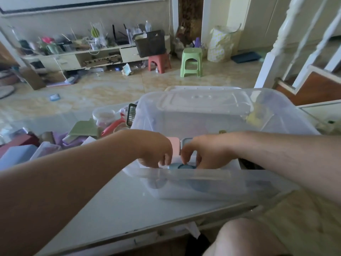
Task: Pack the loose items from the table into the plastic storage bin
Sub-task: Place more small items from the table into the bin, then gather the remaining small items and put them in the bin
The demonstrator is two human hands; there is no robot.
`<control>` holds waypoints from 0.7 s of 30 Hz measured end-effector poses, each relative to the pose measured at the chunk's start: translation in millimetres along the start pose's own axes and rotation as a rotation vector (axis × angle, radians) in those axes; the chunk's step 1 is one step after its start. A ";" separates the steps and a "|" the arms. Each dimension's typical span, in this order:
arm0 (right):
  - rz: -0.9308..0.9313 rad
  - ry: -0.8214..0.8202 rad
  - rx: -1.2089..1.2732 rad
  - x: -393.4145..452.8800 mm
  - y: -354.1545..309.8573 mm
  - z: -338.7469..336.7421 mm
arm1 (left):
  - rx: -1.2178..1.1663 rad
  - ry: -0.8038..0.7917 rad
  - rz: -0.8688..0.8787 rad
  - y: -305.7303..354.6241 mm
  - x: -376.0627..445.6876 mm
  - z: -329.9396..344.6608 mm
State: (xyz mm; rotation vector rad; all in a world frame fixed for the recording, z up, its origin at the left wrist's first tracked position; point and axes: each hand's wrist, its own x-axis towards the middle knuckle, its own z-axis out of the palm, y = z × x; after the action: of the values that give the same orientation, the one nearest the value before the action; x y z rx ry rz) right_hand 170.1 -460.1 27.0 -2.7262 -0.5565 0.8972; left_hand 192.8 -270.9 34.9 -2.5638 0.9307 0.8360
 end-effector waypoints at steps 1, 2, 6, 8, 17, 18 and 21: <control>0.008 0.007 0.048 -3.9 -3.3 -2.0 | -0.076 0.039 0.002 -0.9 -7.6 -3.0; -0.010 0.036 0.072 -7.5 -7.5 -5.2 | -0.155 0.119 0.004 -2.4 -17.9 -6.3; -0.133 0.242 0.072 -22.8 -44.1 -27.2 | -0.418 0.656 -0.059 -27.1 -77.5 -7.1; -0.202 0.332 0.117 -32.6 -79.9 -38.8 | -0.581 0.852 -0.147 -53.7 -109.2 10.0; -0.325 0.459 0.050 51.8 -242.3 30.3 | -0.689 0.449 -0.654 -132.9 -134.8 217.8; -0.252 0.433 0.021 73.4 -249.7 45.3 | -0.714 0.371 -0.670 -132.4 -130.5 231.7; 0.041 0.359 -0.051 132.4 -252.8 82.4 | -0.681 0.219 -0.703 -135.5 -114.3 260.6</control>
State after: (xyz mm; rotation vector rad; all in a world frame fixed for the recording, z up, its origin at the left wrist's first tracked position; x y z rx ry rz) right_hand 146.5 -169.1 -27.3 -2.8565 -0.4566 0.3870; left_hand 100.4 2.3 -92.2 -3.2456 -0.3224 0.7321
